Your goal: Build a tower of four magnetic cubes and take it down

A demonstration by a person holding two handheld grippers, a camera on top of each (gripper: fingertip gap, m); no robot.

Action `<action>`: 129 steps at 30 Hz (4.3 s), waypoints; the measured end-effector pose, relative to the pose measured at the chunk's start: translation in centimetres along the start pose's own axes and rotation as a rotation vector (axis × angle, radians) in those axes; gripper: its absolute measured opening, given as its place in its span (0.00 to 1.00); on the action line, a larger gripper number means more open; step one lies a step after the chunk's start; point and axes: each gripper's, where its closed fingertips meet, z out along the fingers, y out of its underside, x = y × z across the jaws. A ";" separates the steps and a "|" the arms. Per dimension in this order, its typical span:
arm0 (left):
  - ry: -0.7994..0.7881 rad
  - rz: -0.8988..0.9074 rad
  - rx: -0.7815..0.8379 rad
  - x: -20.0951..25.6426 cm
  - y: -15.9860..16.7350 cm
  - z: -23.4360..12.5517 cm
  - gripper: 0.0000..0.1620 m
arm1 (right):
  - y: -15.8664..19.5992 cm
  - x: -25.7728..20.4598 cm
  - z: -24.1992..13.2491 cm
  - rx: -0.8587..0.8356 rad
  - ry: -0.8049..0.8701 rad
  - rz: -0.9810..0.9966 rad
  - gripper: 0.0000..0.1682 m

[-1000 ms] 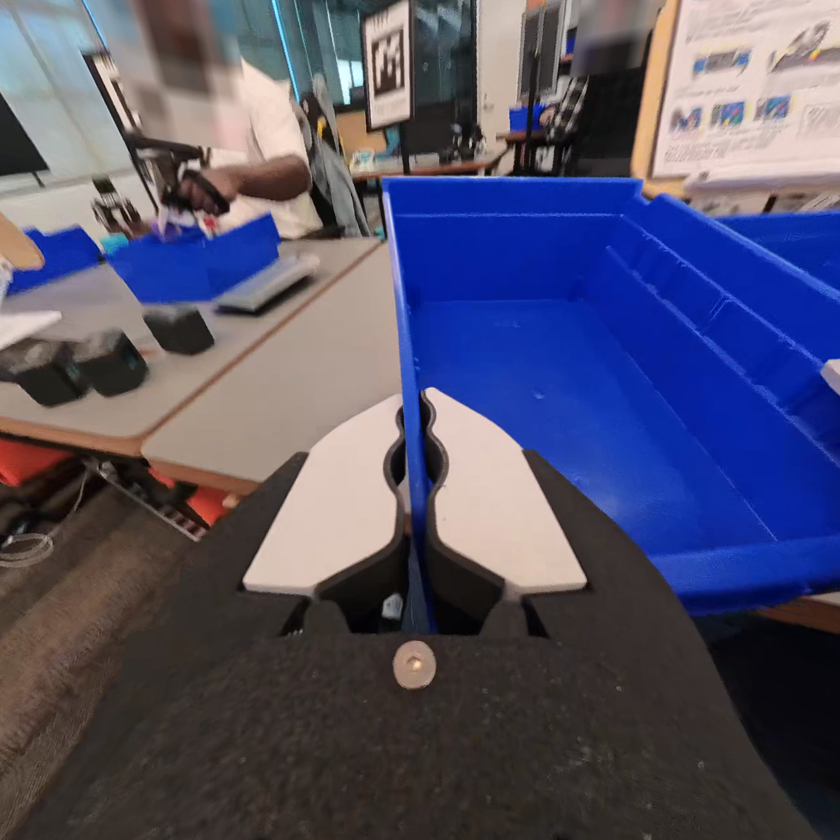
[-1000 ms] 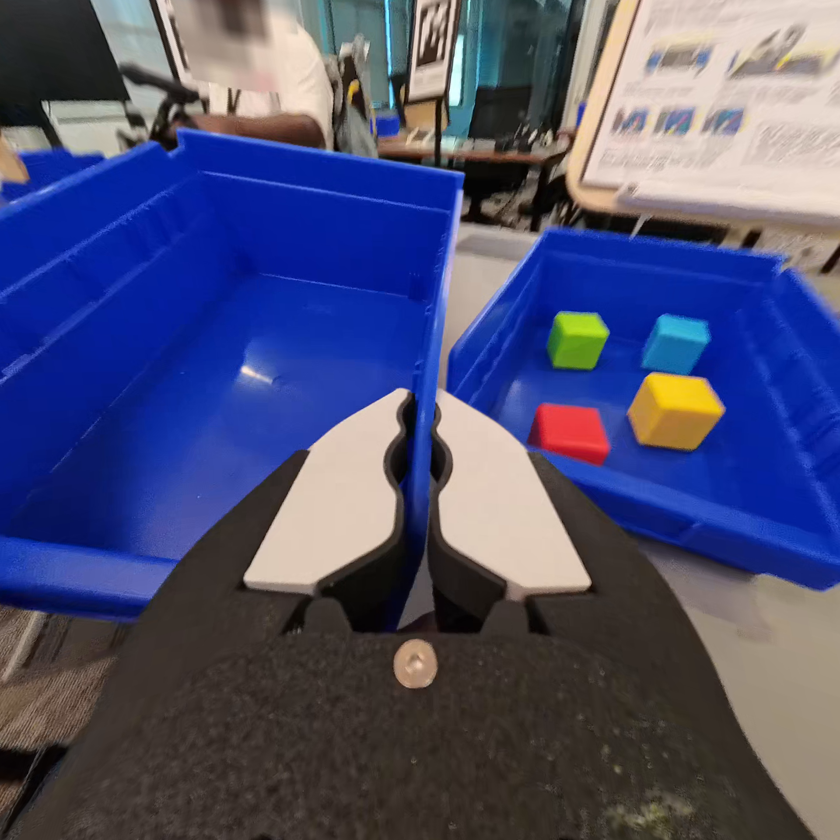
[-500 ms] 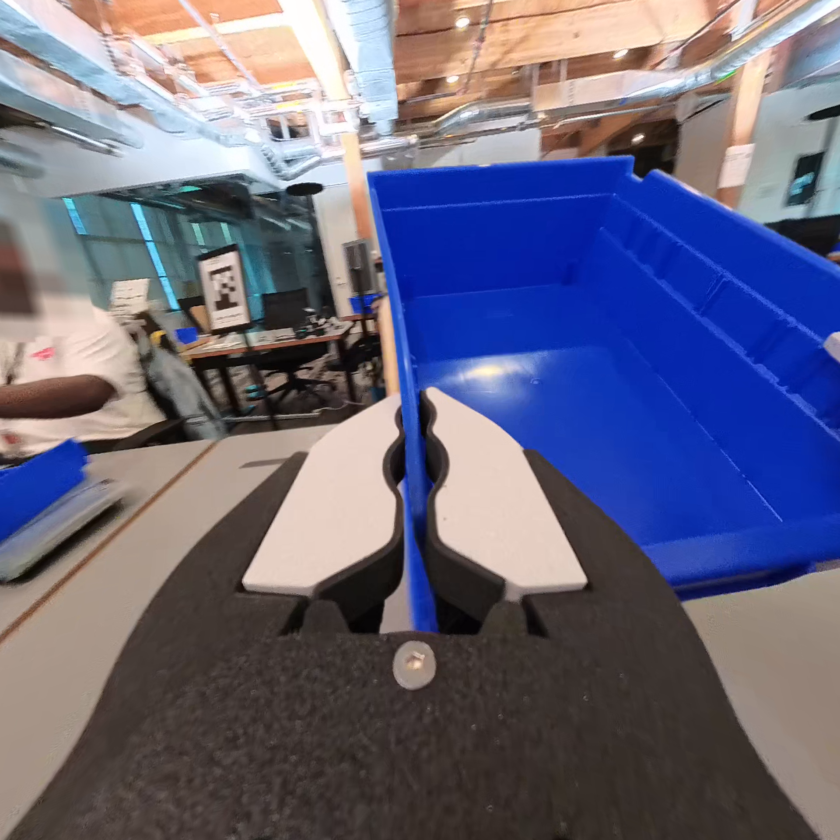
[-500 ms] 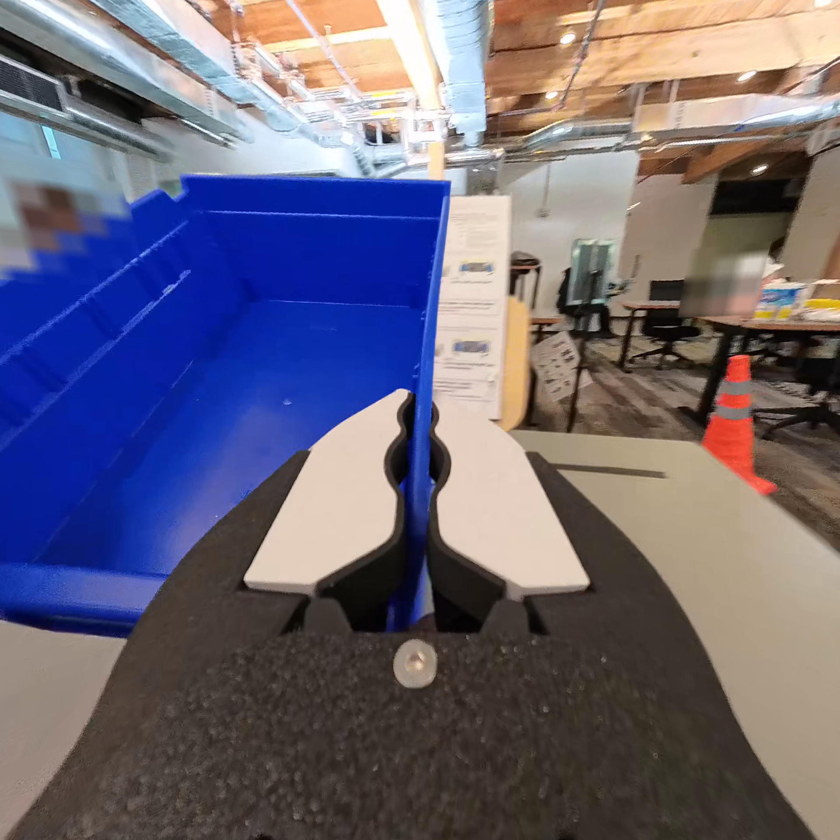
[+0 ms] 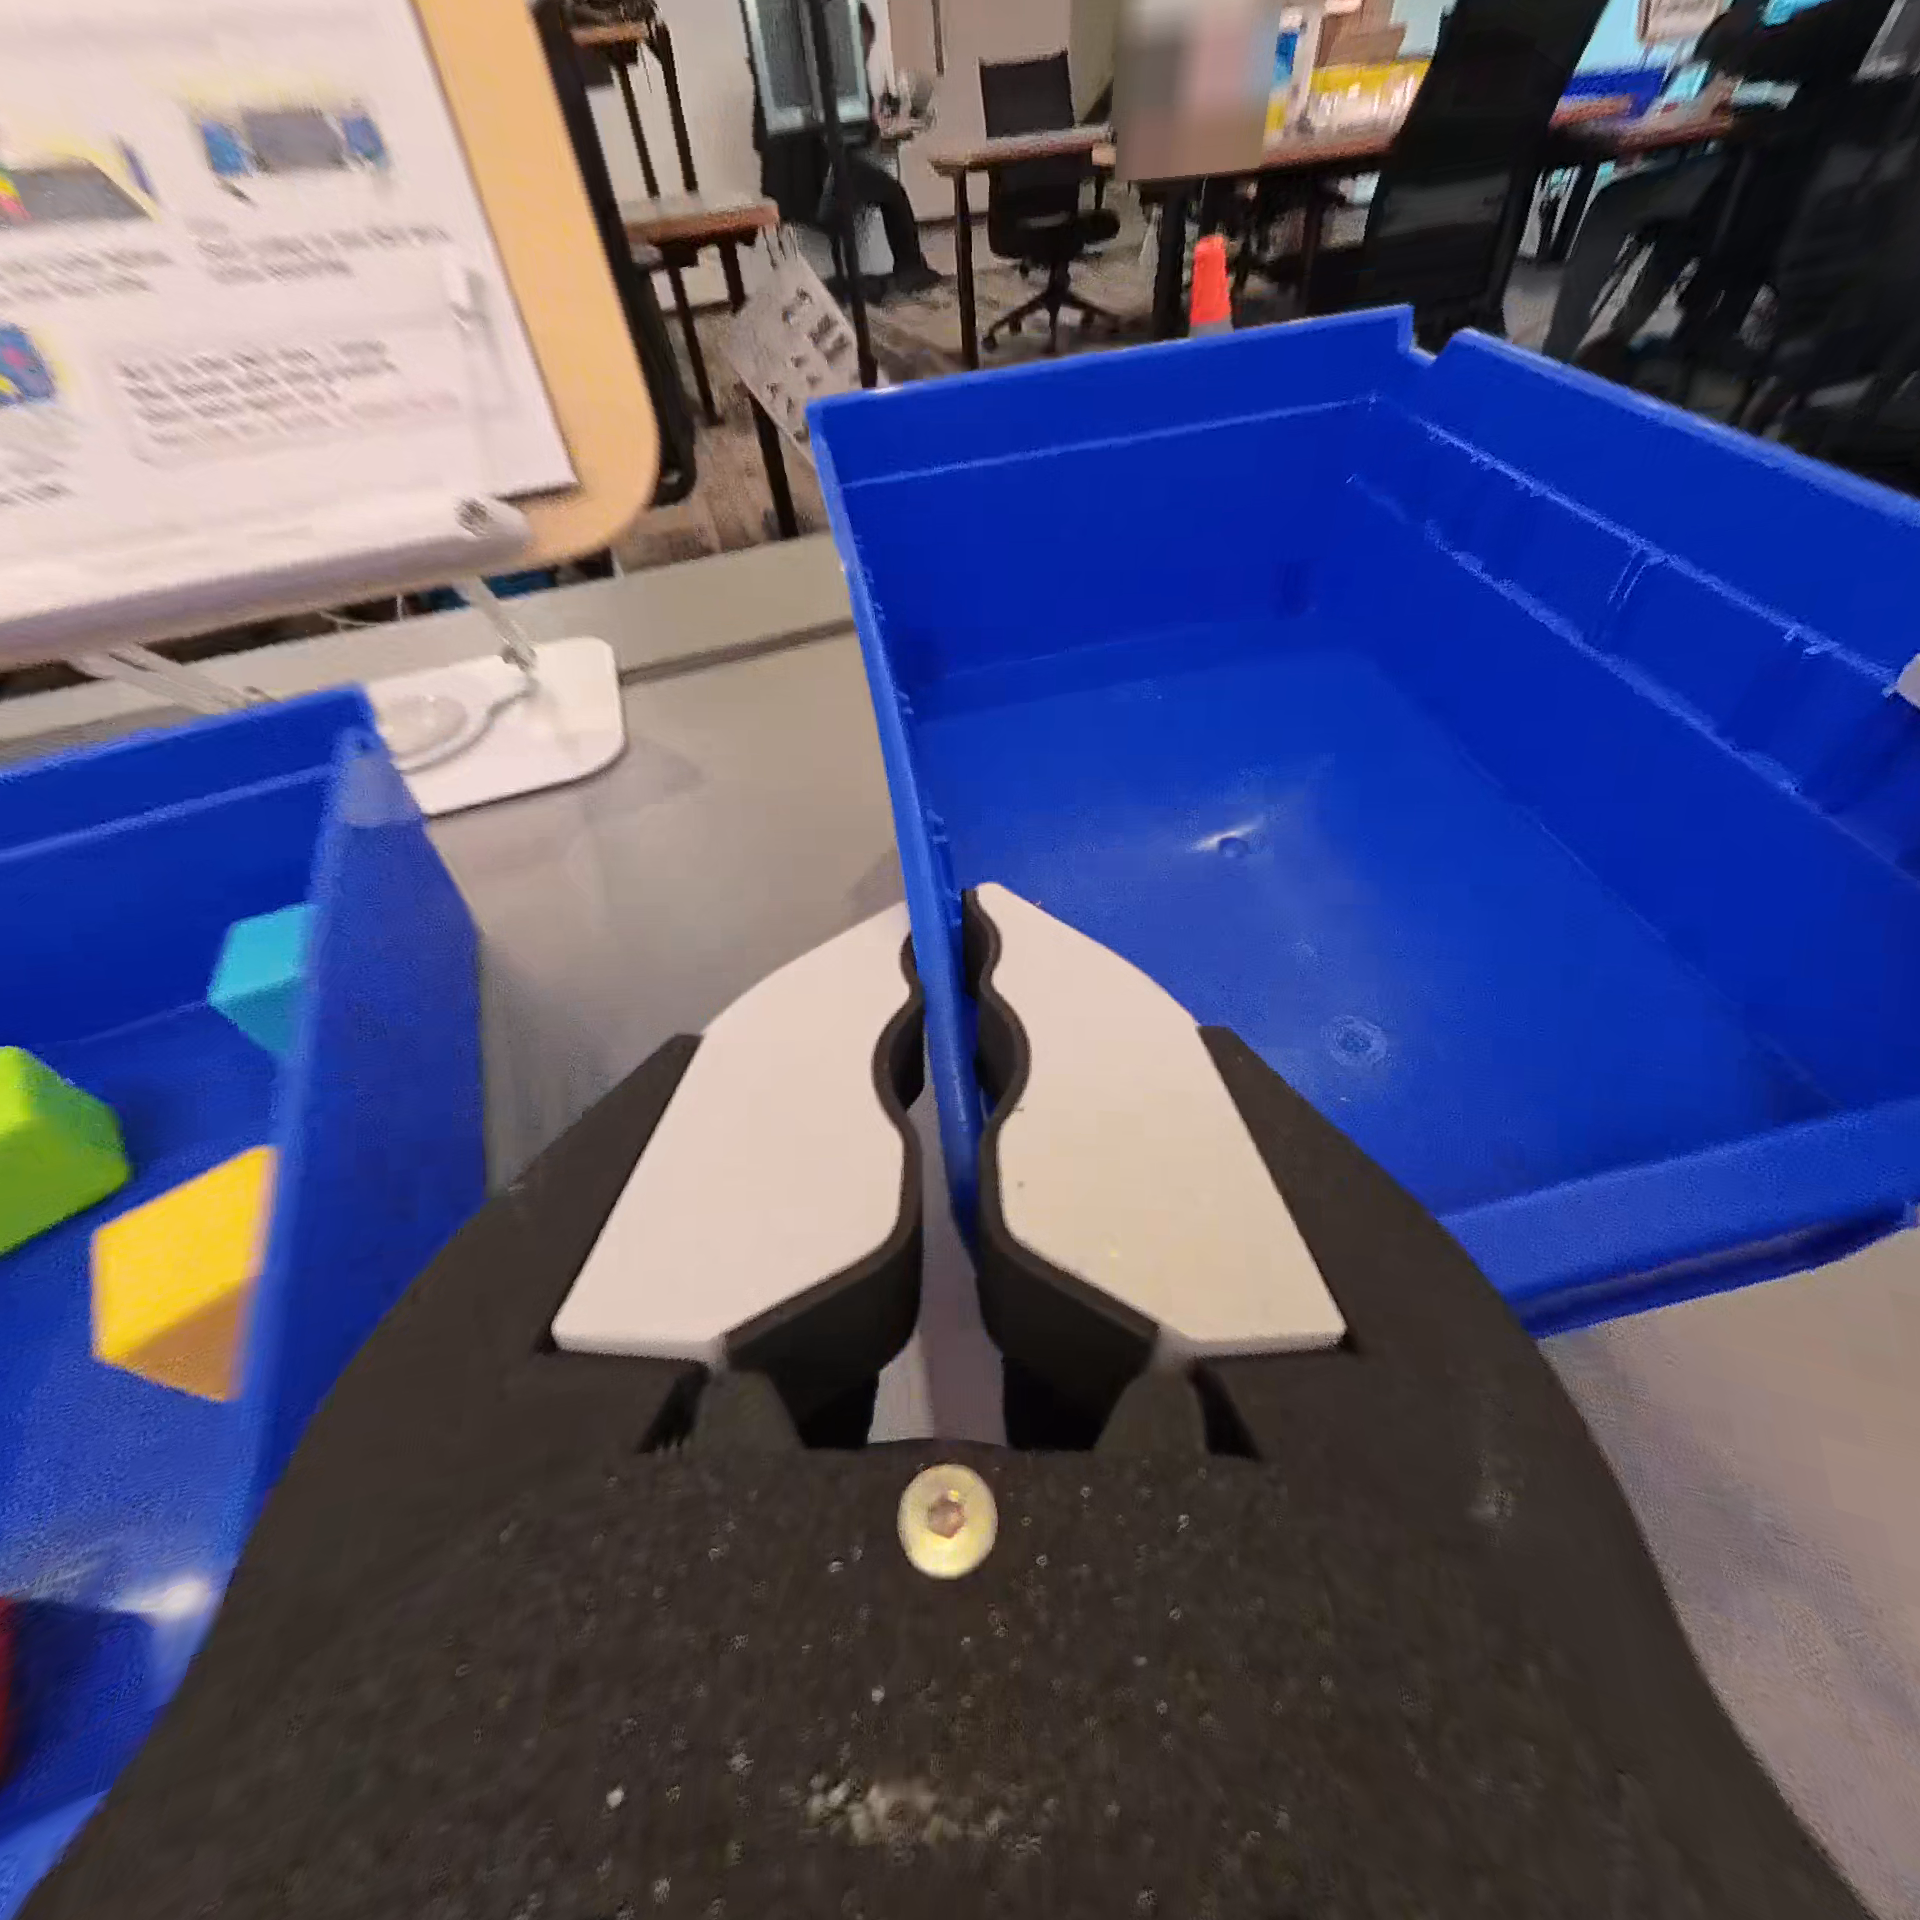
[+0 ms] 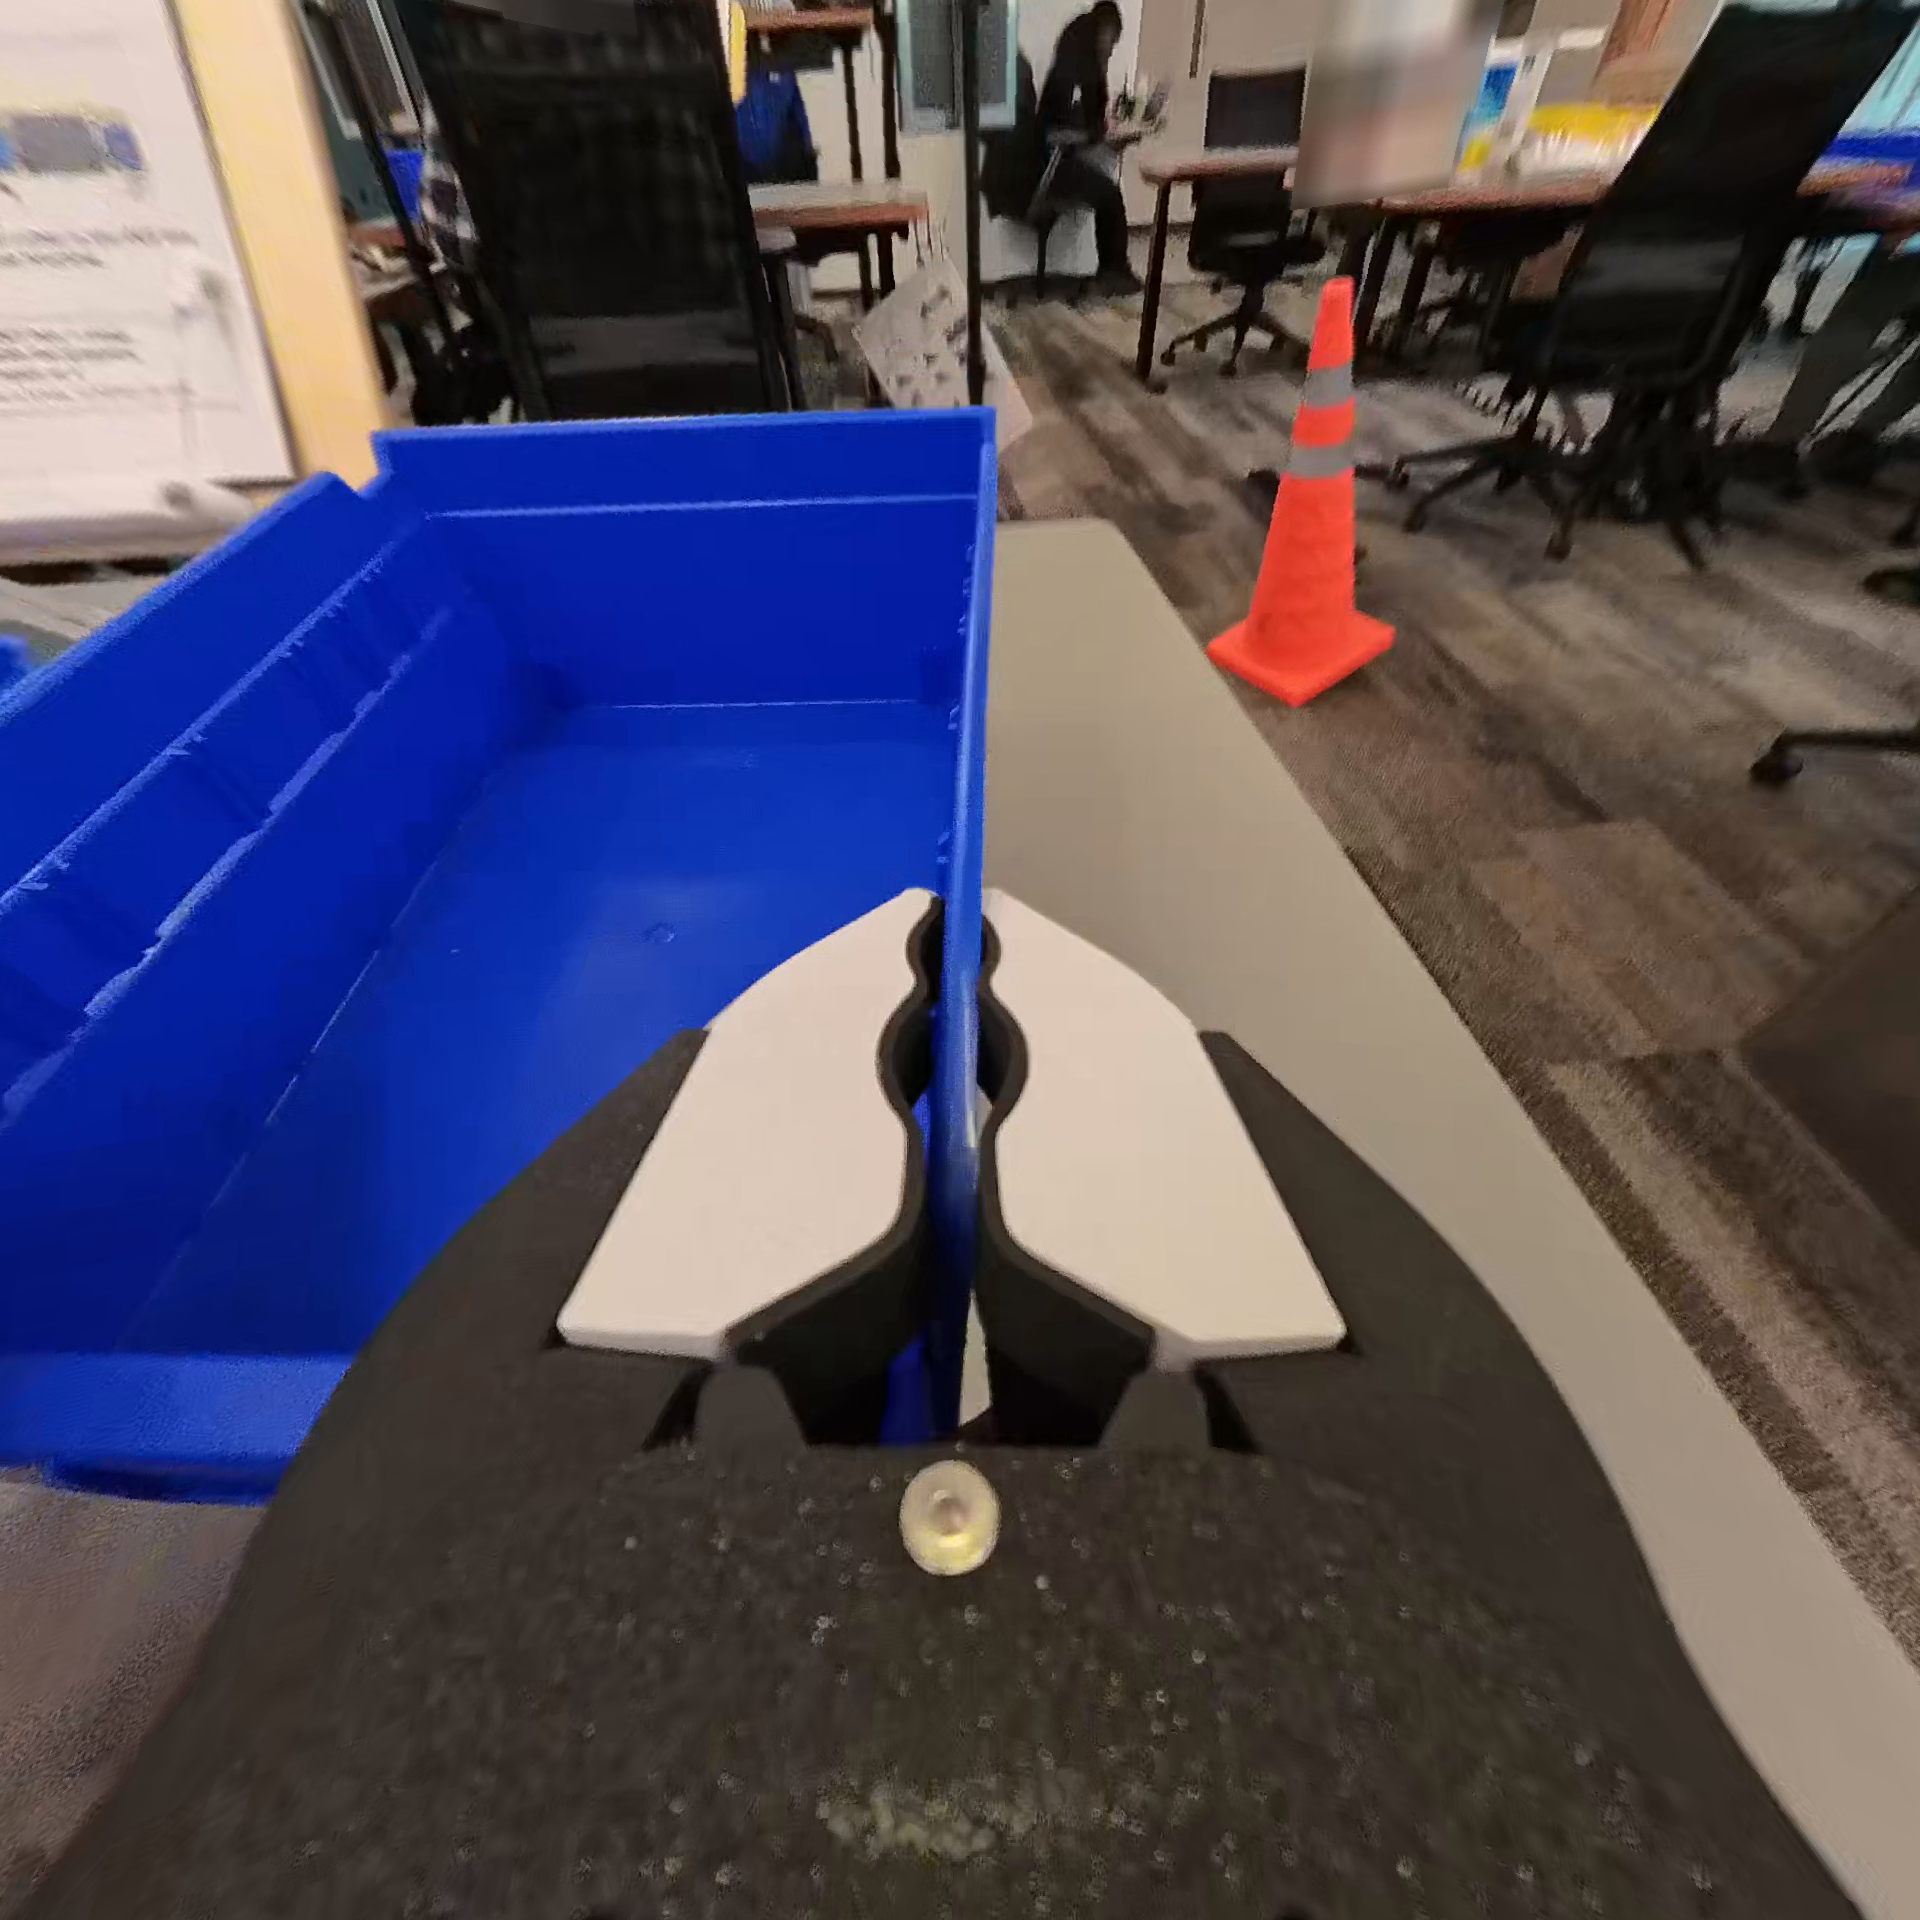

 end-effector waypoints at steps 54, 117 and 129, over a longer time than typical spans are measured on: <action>-0.060 -0.304 -0.136 -29.1 10.9 -9.7 0.24 | 7.8 -35.1 -0.6 -0.158 -0.514 -0.088 0.31; -0.189 -0.333 0.042 -47.4 10.1 -20.7 0.30 | 7.7 -43.1 -7.2 -0.262 -0.796 -0.217 0.29; -0.002 -0.085 -0.022 -32.0 12.6 -20.8 0.29 | 11.1 -27.0 -9.0 -0.100 -0.666 -0.072 0.24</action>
